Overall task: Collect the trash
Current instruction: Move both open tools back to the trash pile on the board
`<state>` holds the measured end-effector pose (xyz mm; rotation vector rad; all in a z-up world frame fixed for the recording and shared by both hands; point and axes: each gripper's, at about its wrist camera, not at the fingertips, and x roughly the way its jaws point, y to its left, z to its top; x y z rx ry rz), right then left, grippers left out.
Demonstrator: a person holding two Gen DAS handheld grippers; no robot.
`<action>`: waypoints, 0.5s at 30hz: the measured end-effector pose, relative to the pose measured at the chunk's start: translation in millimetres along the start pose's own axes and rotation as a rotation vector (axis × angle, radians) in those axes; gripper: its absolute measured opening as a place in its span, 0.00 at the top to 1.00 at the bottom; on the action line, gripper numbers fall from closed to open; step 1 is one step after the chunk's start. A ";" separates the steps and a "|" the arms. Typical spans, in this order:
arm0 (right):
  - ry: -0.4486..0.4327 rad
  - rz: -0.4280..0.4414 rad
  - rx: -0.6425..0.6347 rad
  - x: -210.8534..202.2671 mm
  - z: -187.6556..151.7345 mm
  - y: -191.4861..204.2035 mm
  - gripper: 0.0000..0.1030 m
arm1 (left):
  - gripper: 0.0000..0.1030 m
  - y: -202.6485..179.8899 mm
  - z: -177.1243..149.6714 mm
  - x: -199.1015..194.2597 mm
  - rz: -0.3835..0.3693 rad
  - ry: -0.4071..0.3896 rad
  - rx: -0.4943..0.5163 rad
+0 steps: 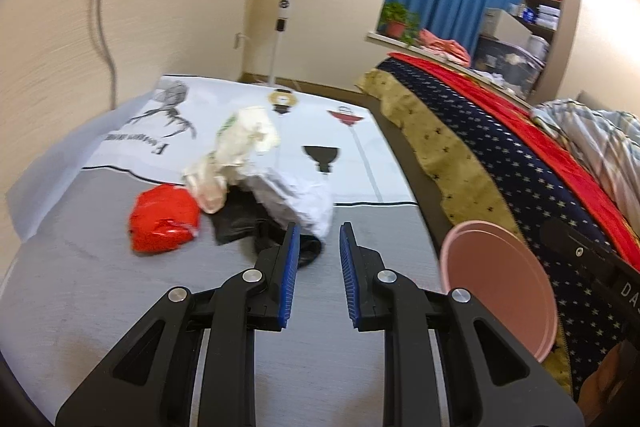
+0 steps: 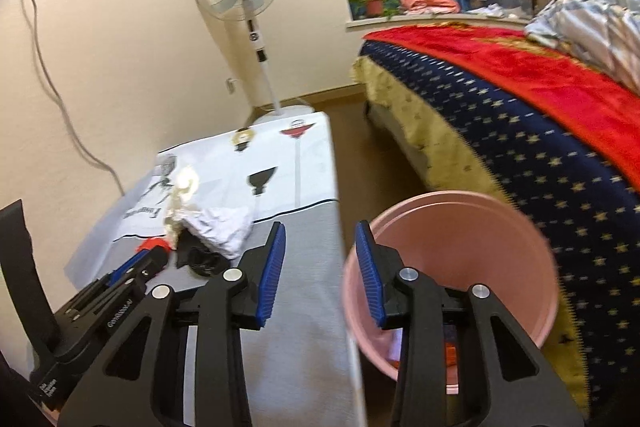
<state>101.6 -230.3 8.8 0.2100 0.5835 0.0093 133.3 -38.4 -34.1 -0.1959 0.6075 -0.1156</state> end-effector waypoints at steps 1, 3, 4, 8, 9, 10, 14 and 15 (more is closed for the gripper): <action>0.008 0.018 0.004 6.2 -1.3 3.4 0.65 | 0.80 4.6 0.3 1.5 0.014 -0.001 -0.006; 0.025 0.043 0.016 16.3 -3.5 7.4 0.65 | 0.80 10.6 0.9 3.4 0.037 -0.002 -0.016; 0.035 0.059 0.025 21.7 -4.5 8.8 0.65 | 0.80 15.0 1.3 5.0 0.051 -0.003 -0.027; 0.065 0.101 0.041 39.4 -7.3 14.9 0.65 | 0.80 32.3 2.7 11.5 0.105 -0.005 -0.069; 0.072 0.112 0.042 43.3 -7.9 16.8 0.65 | 0.80 35.6 2.8 12.7 0.116 -0.006 -0.078; 0.078 0.121 0.041 47.6 -8.6 19.3 0.65 | 0.80 41.1 3.3 15.3 0.132 -0.005 -0.091; 0.100 0.154 0.040 63.1 -10.2 29.9 0.65 | 0.80 55.1 4.4 21.6 0.177 -0.002 -0.124; 0.104 0.161 0.042 66.7 -10.2 31.9 0.65 | 0.80 59.0 5.1 23.4 0.189 -0.001 -0.134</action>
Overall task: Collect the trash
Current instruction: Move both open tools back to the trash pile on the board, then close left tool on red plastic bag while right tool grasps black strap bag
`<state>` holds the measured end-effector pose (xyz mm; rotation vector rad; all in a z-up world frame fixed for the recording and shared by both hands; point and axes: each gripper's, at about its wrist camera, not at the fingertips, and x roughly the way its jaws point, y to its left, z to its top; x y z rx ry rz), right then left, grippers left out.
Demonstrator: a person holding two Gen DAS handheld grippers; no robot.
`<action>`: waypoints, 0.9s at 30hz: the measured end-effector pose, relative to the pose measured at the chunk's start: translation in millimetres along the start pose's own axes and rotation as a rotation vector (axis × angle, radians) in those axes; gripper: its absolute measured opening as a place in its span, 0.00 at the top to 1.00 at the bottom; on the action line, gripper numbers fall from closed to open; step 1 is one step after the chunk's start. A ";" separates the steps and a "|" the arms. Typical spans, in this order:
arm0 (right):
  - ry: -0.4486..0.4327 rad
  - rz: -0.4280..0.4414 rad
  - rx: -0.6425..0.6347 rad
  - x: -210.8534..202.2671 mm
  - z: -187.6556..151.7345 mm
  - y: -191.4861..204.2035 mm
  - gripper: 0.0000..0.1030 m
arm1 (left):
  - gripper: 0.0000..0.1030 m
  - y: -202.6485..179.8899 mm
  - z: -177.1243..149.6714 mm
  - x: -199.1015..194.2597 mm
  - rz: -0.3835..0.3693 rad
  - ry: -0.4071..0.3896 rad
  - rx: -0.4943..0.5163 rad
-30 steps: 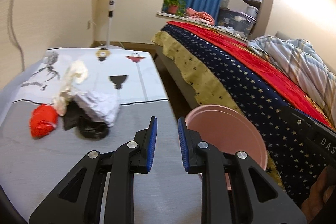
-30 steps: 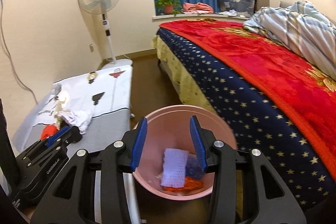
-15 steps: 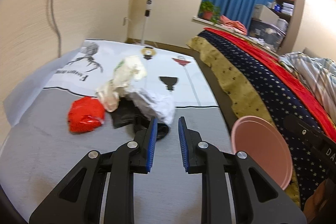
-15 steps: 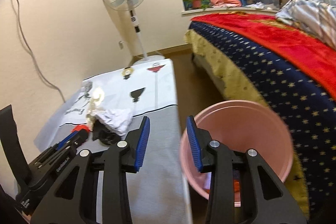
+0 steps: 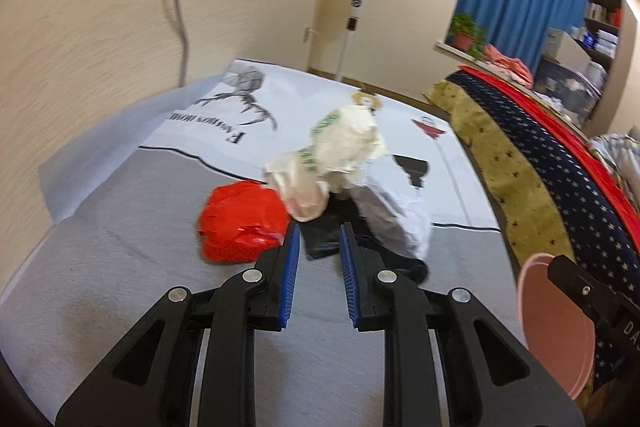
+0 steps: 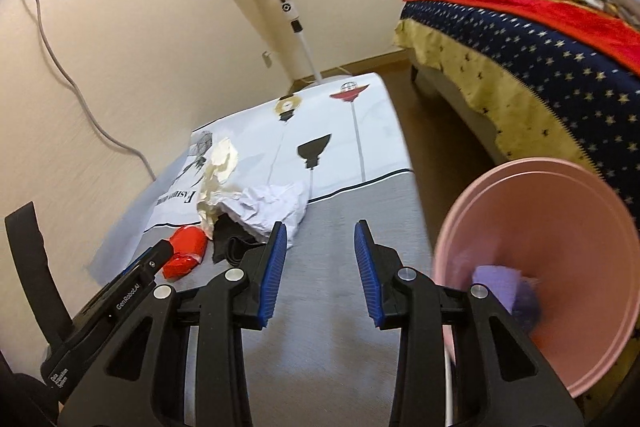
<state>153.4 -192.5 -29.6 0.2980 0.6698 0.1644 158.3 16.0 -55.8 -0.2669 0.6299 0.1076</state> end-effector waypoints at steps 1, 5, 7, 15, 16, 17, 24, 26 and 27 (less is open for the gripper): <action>0.005 0.007 0.000 4.6 0.0 1.8 0.65 | 0.80 1.7 0.1 1.3 0.008 0.001 -0.007; 0.041 0.036 0.012 26.0 -2.5 7.1 0.65 | 0.78 11.7 2.1 9.4 0.055 0.005 -0.036; 0.063 0.050 0.013 36.4 -5.0 10.5 0.65 | 0.69 17.0 3.2 13.4 0.072 0.007 -0.053; 0.143 0.097 0.021 71.9 -13.5 22.2 0.64 | 0.49 33.0 8.1 28.9 0.138 0.022 -0.099; 0.150 0.098 0.021 75.5 -14.1 23.1 0.64 | 0.45 35.8 8.8 31.6 0.144 0.029 -0.110; 0.158 0.101 0.024 79.7 -14.6 23.9 0.64 | 0.43 37.5 9.4 33.7 0.149 0.036 -0.118; 0.213 0.099 0.036 99.7 -20.0 26.5 0.64 | 0.36 47.8 10.5 51.7 0.142 0.090 -0.168; 0.223 0.096 0.032 103.1 -20.2 27.7 0.64 | 0.35 48.3 10.3 55.0 0.140 0.101 -0.173; 0.225 0.096 0.031 104.2 -20.7 28.3 0.64 | 0.35 49.3 10.2 57.4 0.138 0.112 -0.178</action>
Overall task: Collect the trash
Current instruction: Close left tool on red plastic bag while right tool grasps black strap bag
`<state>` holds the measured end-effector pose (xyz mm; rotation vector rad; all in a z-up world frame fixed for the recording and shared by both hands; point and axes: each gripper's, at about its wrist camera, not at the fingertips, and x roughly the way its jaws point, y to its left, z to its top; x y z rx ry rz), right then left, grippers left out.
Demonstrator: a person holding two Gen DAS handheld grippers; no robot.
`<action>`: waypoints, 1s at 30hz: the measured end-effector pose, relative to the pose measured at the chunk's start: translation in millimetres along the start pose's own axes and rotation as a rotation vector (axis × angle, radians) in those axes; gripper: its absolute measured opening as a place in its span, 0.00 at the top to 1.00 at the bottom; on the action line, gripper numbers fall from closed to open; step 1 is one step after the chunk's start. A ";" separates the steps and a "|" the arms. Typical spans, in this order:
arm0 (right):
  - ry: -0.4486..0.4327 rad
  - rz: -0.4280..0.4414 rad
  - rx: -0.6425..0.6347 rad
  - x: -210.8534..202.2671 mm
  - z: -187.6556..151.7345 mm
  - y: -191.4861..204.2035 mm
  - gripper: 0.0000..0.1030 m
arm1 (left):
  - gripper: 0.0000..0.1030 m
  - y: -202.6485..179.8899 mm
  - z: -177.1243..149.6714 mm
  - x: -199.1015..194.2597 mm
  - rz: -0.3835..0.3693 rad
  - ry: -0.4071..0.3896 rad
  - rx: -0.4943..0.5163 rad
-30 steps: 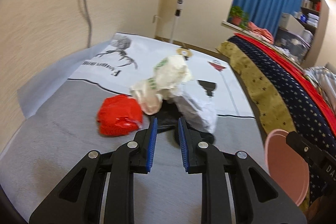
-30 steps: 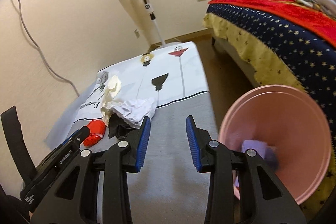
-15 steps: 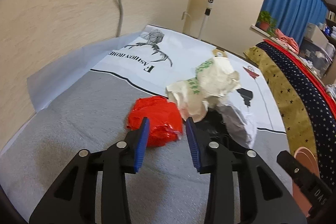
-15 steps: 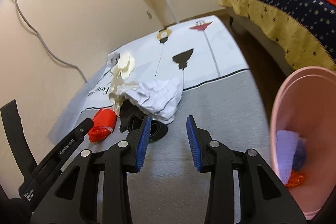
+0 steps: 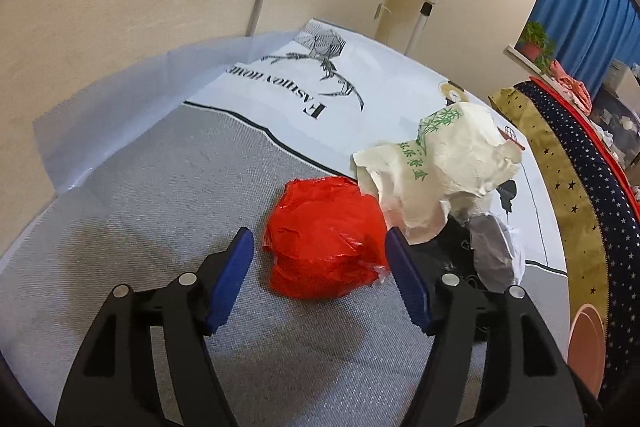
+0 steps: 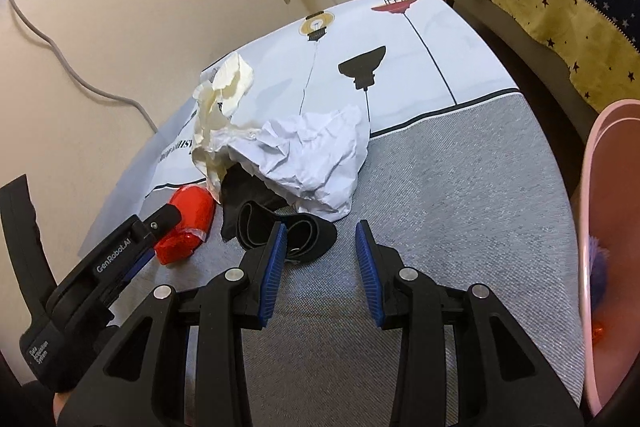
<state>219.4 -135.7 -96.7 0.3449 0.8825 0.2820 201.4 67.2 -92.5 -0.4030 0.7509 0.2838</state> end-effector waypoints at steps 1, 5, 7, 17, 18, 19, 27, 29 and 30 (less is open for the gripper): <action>0.004 -0.001 0.000 1.3 -0.1 0.2 0.65 | 0.35 0.9 -0.1 2.3 -0.003 0.010 -0.006; 0.018 0.006 0.009 4.5 -0.9 -1.8 0.75 | 0.35 6.3 -1.5 8.2 -0.026 0.037 -0.036; 0.025 0.010 0.005 5.8 -1.3 -0.7 0.84 | 0.35 5.8 -2.1 8.7 -0.031 0.043 -0.035; -0.011 -0.015 -0.038 -9.9 1.2 5.4 0.97 | 0.48 1.4 -4.1 8.3 -0.065 0.068 -0.014; -0.017 -0.017 -0.041 -12.3 1.5 5.8 0.97 | 0.50 -0.1 -4.5 6.9 -0.067 0.067 -0.005; -0.023 -0.020 -0.044 -15.9 2.0 6.3 0.97 | 0.51 -0.8 -5.1 5.7 -0.067 0.065 0.003; -0.065 -0.049 -0.049 -42.9 2.2 3.5 0.97 | 0.55 -0.1 -4.7 -16.7 -0.074 0.022 0.018; -0.080 -0.060 -0.054 -52.3 2.4 2.4 0.97 | 0.55 -1.8 -5.2 -24.1 -0.075 0.007 0.033; -0.087 -0.064 -0.056 -56.8 2.5 2.1 0.97 | 0.55 -3.2 -5.8 -28.0 -0.077 -0.001 0.043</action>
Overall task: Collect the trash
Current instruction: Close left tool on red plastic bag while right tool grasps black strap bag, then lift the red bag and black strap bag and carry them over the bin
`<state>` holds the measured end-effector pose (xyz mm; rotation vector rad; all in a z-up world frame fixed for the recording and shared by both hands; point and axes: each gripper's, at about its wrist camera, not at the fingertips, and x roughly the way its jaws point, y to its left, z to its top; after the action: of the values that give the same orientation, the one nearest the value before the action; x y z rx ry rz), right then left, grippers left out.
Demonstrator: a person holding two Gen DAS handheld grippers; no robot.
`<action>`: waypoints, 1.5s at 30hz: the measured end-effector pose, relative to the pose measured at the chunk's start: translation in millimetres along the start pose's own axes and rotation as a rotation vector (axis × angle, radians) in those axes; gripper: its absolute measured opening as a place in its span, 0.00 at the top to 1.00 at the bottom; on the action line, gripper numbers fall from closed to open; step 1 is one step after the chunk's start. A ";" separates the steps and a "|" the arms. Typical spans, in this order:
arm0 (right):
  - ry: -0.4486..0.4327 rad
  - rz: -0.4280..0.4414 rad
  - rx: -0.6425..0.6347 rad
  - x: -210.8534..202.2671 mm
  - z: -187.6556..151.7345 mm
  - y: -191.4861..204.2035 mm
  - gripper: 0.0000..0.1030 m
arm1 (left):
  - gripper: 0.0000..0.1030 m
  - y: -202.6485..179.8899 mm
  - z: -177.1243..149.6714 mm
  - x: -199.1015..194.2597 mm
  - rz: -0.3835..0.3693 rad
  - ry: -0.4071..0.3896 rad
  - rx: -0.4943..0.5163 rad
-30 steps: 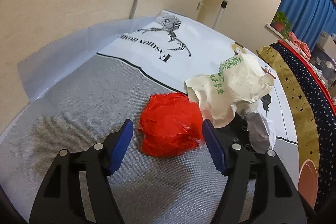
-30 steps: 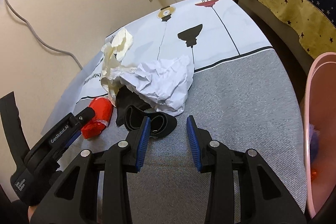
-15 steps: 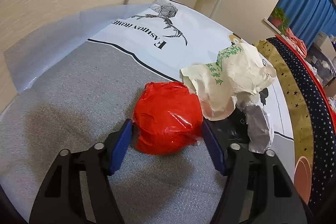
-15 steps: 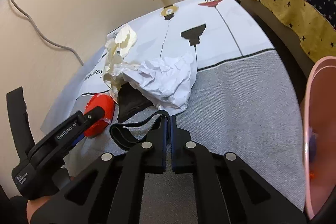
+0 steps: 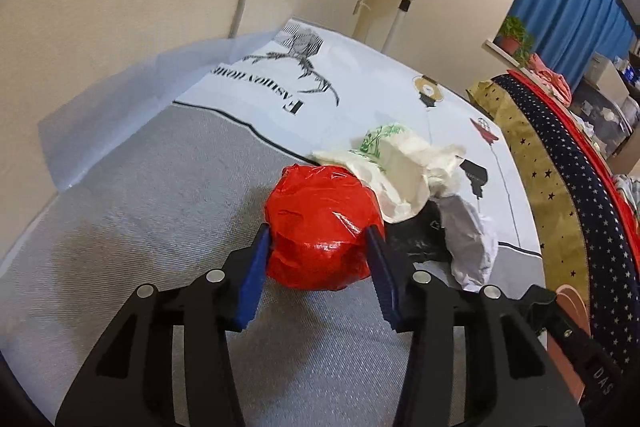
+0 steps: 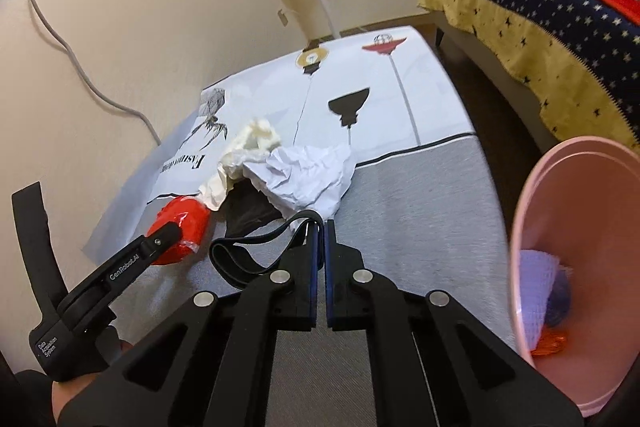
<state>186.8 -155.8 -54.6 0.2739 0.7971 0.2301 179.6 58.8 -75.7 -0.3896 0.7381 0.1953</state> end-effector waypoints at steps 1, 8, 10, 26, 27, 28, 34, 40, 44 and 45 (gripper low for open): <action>-0.011 -0.007 -0.002 -6.5 0.3 -0.6 0.97 | 0.55 -1.3 -0.5 -3.0 -0.001 -0.006 0.009; -0.066 -0.047 -0.037 -42.8 -0.7 0.1 0.97 | 0.55 -7.5 -5.2 -28.9 -0.010 -0.044 0.053; -0.082 -0.056 -0.042 -54.6 -2.4 -0.2 0.97 | 0.55 -8.3 -6.6 -36.7 -0.015 -0.054 0.060; -0.177 -0.115 -0.053 -131.7 -11.0 -10.4 0.97 | 0.55 -28.4 -24.0 -101.7 -0.078 -0.125 0.142; -0.181 -0.116 -0.053 -135.0 -11.3 -10.9 0.97 | 0.55 -29.6 -25.0 -104.5 -0.081 -0.128 0.148; -0.188 -0.118 -0.053 -140.0 -11.5 -11.7 0.97 | 0.55 -31.5 -26.0 -108.1 -0.085 -0.131 0.155; -0.219 -0.125 -0.051 -159.5 -11.7 -16.1 0.97 | 0.55 -41.5 -31.5 -125.8 -0.106 -0.151 0.197; -0.241 -0.137 -0.044 -174.7 -11.5 -21.8 0.97 | 0.55 -49.2 -35.4 -136.3 -0.123 -0.163 0.221; -0.253 -0.146 -0.037 -181.7 -11.2 -25.5 0.97 | 0.55 -55.4 -37.9 -140.0 -0.135 -0.168 0.236; -0.255 -0.147 -0.036 -183.0 -11.1 -26.4 0.97 | 0.55 -57.4 -38.8 -140.8 -0.139 -0.168 0.240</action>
<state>57.4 -234.6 52.0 0.2043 0.5569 0.0686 71.1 -14.6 10.8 -0.1921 0.5586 0.0070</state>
